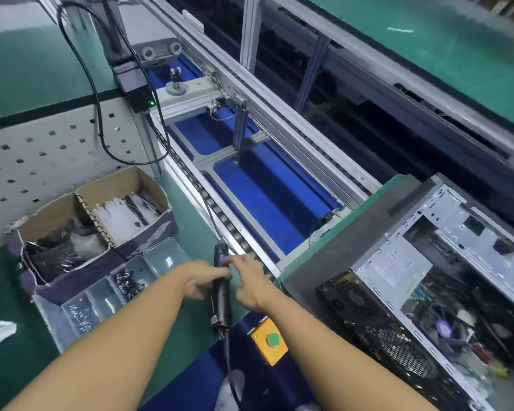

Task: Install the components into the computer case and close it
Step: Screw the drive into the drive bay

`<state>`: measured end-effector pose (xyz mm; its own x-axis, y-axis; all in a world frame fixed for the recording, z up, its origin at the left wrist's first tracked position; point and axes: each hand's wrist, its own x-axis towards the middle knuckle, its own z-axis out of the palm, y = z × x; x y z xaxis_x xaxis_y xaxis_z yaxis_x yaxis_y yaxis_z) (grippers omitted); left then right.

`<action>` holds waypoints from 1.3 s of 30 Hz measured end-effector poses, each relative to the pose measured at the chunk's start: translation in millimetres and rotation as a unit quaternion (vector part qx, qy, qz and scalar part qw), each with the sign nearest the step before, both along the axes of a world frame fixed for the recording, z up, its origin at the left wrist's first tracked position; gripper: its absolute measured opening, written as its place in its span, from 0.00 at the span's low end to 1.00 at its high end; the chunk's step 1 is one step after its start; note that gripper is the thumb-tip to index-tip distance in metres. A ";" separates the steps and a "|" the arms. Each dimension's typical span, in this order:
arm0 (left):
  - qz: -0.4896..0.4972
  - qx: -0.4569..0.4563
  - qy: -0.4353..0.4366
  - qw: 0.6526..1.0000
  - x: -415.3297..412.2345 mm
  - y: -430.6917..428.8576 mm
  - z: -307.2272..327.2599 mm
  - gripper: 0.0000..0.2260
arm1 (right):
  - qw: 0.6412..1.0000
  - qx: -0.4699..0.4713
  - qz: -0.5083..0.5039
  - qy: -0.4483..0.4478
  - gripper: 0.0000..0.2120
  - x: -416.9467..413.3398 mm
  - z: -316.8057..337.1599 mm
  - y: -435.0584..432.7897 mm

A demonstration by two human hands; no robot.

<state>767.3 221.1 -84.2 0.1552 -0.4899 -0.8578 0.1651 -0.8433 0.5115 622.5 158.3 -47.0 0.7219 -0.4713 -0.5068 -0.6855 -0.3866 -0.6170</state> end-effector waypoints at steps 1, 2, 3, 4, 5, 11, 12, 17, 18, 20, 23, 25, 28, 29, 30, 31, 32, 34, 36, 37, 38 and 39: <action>0.010 -0.029 0.028 0.999 2.0 -5.9 10.2 0.06 | 0.999 -0.027 0.025 -0.036 0.38 -3.0 5.9 -2.0; 0.011 -0.061 0.041 0.997 3.5 -12.0 21.0 0.07 | 0.995 -0.057 0.044 -0.071 0.39 -6.0 11.8 -4.7; 0.011 -0.090 0.049 0.995 3.1 -18.1 33.1 0.08 | 0.989 -0.096 0.058 -0.098 0.42 -9.5 18.1 -7.8; 0.011 -0.116 0.062 0.991 1.4 -24.2 45.4 0.09 | 0.982 -0.133 0.066 -0.118 0.44 -13.2 24.9 -11.5; 0.010 -0.143 0.086 0.986 -2.1 -30.7 57.6 0.09 | 0.974 -0.162 0.071 -0.142 0.47 -16.9 32.4 -15.8; -0.001 -0.226 0.229 0.947 -41.7 -81.7 138.7 0.11 | 0.910 -0.338 -0.036 -0.237 0.32 -40.5 86.7 -44.6; 0.003 -0.230 0.254 0.939 -49.7 -91.5 152.1 0.14 | 0.893 -0.374 -0.057 -0.244 0.32 -49.6 95.6 -51.9; -0.052 -0.268 0.291 0.917 -99.0 -137.5 204.1 0.12 | 0.801 -0.489 -0.106 -0.328 0.31 -109.1 136.9 -76.0; -0.075 -0.277 0.294 0.912 -112.4 -145.2 211.1 0.12 | 0.784 -0.504 -0.130 -0.339 0.27 -122.1 147.0 -78.8; -0.125 -0.292 0.310 0.896 -144.4 -157.7 224.0 0.12 | 0.757 -0.538 -0.164 -0.332 0.25 -153.5 163.5 -81.6; -0.184 -0.284 0.336 0.879 -203.1 -173.4 239.8 0.13 | 0.729 -0.546 -0.210 -0.356 0.23 -210.9 186.8 -79.9; -0.197 -0.272 0.343 0.877 -246.7 -184.1 246.6 0.12 | 0.706 -0.537 -0.245 -0.391 0.17 -247.3 201.1 -76.7; -0.243 -0.272 0.345 0.865 -317.7 -195.0 251.8 0.12 | 0.669 -0.521 -0.313 -0.427 0.13 -301.7 219.4 -70.3; -0.264 -0.276 0.355 0.853 -342.8 -196.3 252.1 0.13 | 0.658 -0.511 -0.342 -0.435 0.14 -320.2 223.8 -66.5; -0.288 -0.280 0.360 0.842 -366.6 -197.2 251.1 0.15 | 0.648 -0.496 -0.373 -0.442 0.15 -339.5 226.0 -63.1; -0.313 -0.281 0.363 0.831 -389.9 -196.8 250.9 0.16 | 0.634 -0.485 -0.401 -0.450 0.16 -360.2 226.3 -59.0; -0.334 -0.278 0.363 0.824 -411.9 -195.6 249.5 0.16 | 0.618 -0.478 -0.426 -0.455 0.17 -381.3 226.5 -53.5; -0.370 -0.256 0.355 0.820 -453.6 -195.3 241.8 0.16 | 0.589 -0.476 -0.471 -0.452 0.13 -423.7 223.2 -41.5; -0.409 -0.232 0.331 0.818 -493.7 -195.7 229.7 0.19 | 0.560 -0.470 -0.517 -0.446 0.13 -463.4 216.8 -30.0; -0.434 -0.224 0.311 0.815 -513.5 -194.9 223.5 0.22 | 0.547 -0.458 -0.538 -0.448 0.15 -481.4 212.1 -25.3; -0.461 -0.223 0.284 0.811 -532.8 -193.5 217.7 0.22 | 0.538 -0.446 -0.559 -0.445 0.16 -498.5 206.4 -21.2; -0.486 -0.221 0.256 0.806 -550.8 -191.5 213.7 0.20 | 0.532 -0.433 -0.580 -0.439 0.16 -515.5 199.8 -18.6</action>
<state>216.5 29.7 129.6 -0.8051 -0.4416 -0.3959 -0.1787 -0.4559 0.8719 107.1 139.7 152.9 -0.5307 -0.6395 0.5562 -0.3679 -0.4174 -0.8309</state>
